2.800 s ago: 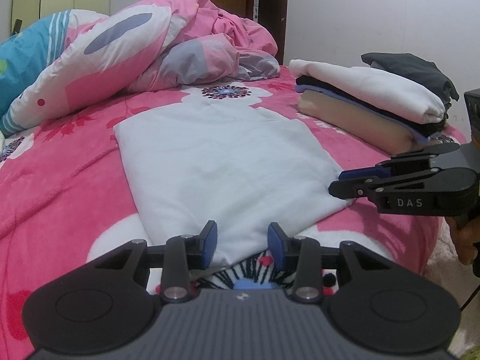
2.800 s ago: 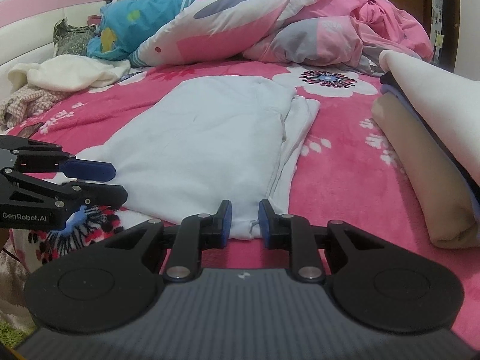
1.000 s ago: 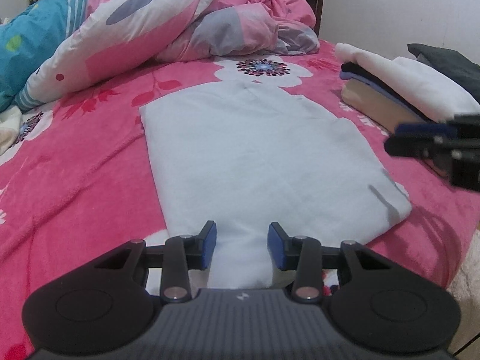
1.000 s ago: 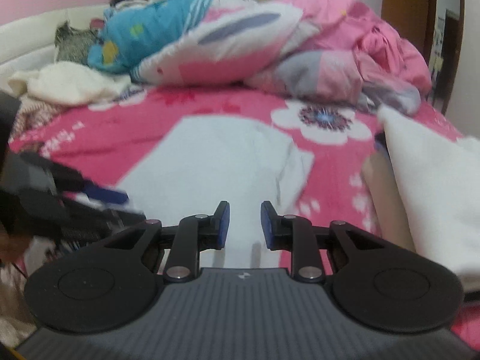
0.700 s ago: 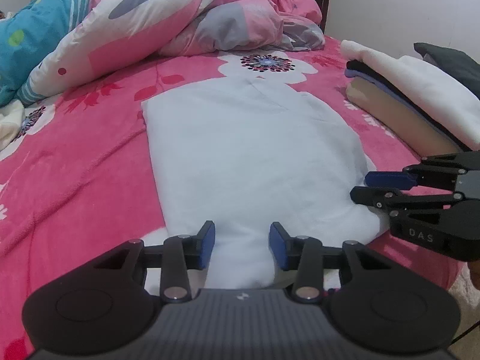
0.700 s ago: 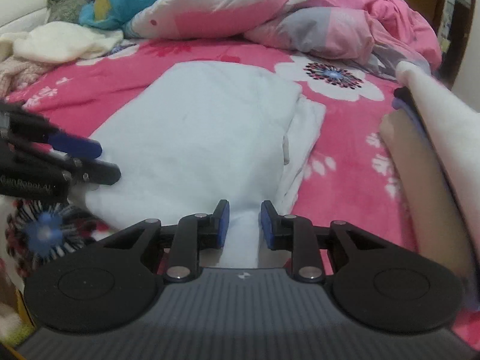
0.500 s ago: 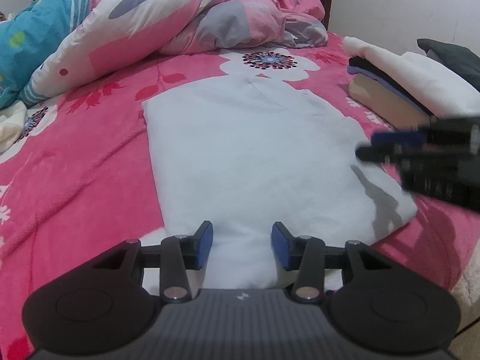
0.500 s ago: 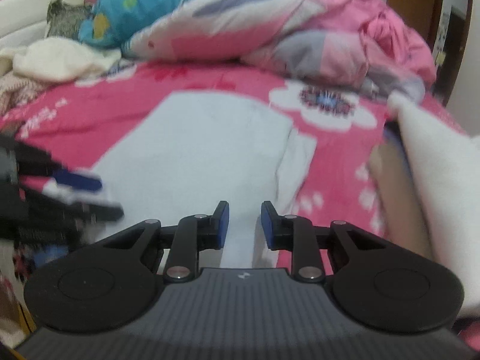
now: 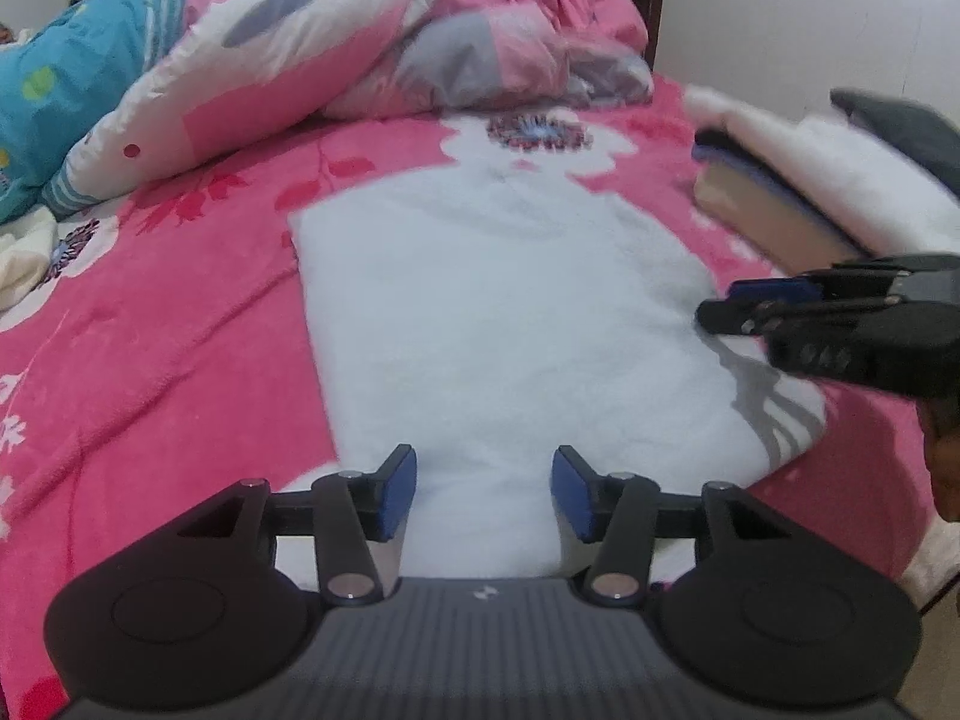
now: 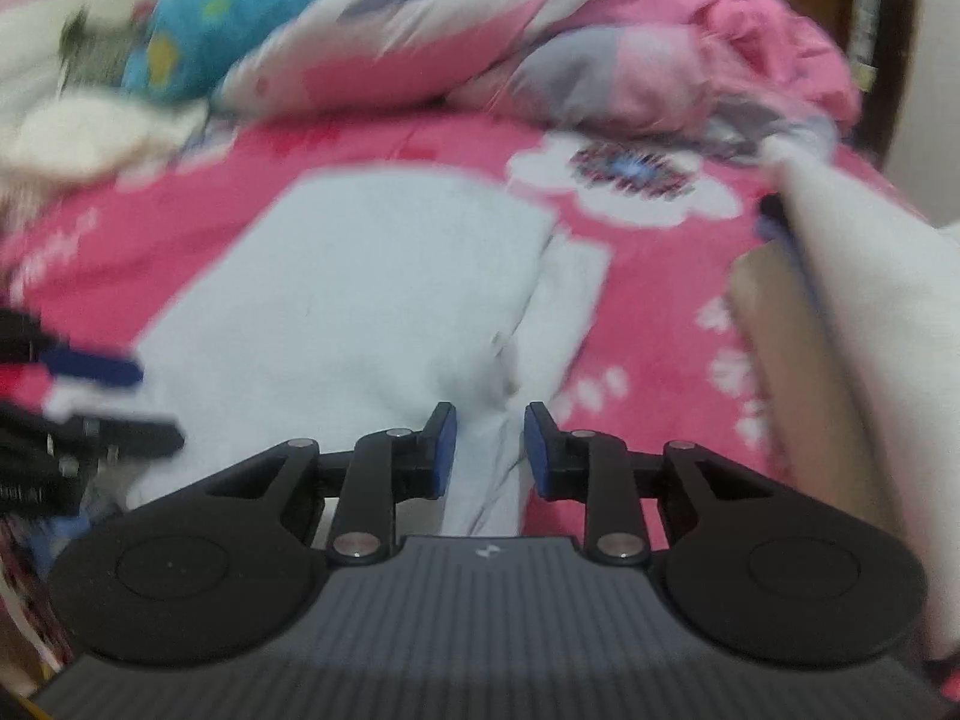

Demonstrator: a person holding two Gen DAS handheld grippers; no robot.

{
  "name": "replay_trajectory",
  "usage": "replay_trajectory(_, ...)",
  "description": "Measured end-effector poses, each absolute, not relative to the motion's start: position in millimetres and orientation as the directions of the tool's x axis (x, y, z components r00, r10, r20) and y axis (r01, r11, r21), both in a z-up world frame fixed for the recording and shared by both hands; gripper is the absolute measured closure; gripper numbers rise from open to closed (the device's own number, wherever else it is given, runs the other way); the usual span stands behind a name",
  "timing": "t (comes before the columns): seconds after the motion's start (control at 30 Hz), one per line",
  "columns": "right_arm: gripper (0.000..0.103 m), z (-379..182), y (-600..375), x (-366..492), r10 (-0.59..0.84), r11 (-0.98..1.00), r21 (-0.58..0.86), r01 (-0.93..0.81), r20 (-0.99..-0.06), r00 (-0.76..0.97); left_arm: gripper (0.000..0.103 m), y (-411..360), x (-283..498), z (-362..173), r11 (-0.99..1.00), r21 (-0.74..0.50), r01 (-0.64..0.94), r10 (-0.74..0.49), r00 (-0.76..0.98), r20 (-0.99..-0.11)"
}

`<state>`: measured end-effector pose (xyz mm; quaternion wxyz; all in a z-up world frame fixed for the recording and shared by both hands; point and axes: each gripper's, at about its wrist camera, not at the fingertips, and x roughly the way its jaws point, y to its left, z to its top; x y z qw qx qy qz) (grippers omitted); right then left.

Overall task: Fold clothes
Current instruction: 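Pinch the folded shirt edge with both grippers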

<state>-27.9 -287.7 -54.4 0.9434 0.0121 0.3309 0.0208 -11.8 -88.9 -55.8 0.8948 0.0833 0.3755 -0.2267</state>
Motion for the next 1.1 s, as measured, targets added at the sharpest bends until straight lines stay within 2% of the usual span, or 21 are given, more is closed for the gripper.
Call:
replay_trajectory(0.07, 0.07, -45.9, -301.0, -34.0, 0.075, 0.991, 0.135, 0.007, -0.591, 0.803, 0.045, -75.2, -13.3, -45.1, 0.89, -0.045, 0.454, -0.364, 0.647, -0.67)
replay_trajectory(0.13, 0.049, -47.1, -316.0, -37.1, 0.123, 0.961, 0.271, 0.044, -0.57, 0.813, 0.041, -60.5, -7.9, -38.3, 0.894, -0.089, 0.44, -0.39, 0.664, -0.638)
replay_trajectory(0.27, 0.04, -66.0, -338.8, -34.8, 0.233, 0.842, 0.531, 0.098, -0.521, 0.821, 0.041, -36.3, 26.2, -46.9, 0.888, -0.262, 0.378, -0.451, 0.605, -0.656)
replay_trajectory(0.37, 0.035, -82.6, -348.8, -26.4, 0.249, 0.758, 0.628, 0.174, -0.526, 0.813, 0.042, -21.2, 53.9, -62.6, 0.858, -0.403, 0.318, -0.514, 0.536, -0.67)
replay_trajectory(0.47, 0.031, -99.7, -358.7, -12.9, 0.247, 0.685, 0.681, 0.259, -0.552, 0.796, 0.044, -13.6, 78.9, -80.7, 0.827, -0.494, 0.267, -0.559, 0.476, -0.679)
replay_trajectory(0.63, 0.02, -102.1, -356.1, 16.6, 0.276, 0.682, 0.688, 0.247, -0.555, 0.785, 0.047, -5.9, 111.4, -101.4, 0.754, -0.622, 0.209, -0.641, 0.438, -0.63)
replay_trajectory(0.67, 0.019, -101.8, -353.9, 23.9, 0.276, 0.692, 0.679, 0.244, -0.562, 0.78, 0.049, -4.9, 117.9, -105.4, 0.738, -0.646, 0.196, -0.656, 0.433, -0.618)
replay_trajectory(0.83, 0.018, -103.0, -355.2, 52.4, 0.295, 0.706, 0.673, 0.221, -0.564, 0.771, 0.071, 0.1, 151.9, -125.0, 0.662, -0.737, 0.132, -0.717, 0.398, -0.573)
replay_trajectory(1.1, 0.021, -107.2, -366.0, 100.0, 0.419, 0.692, 0.712, 0.12, -0.532, 0.736, 0.081, -1.0, 187.7, -143.1, 0.564, -0.82, 0.099, -0.796, 0.328, -0.509)
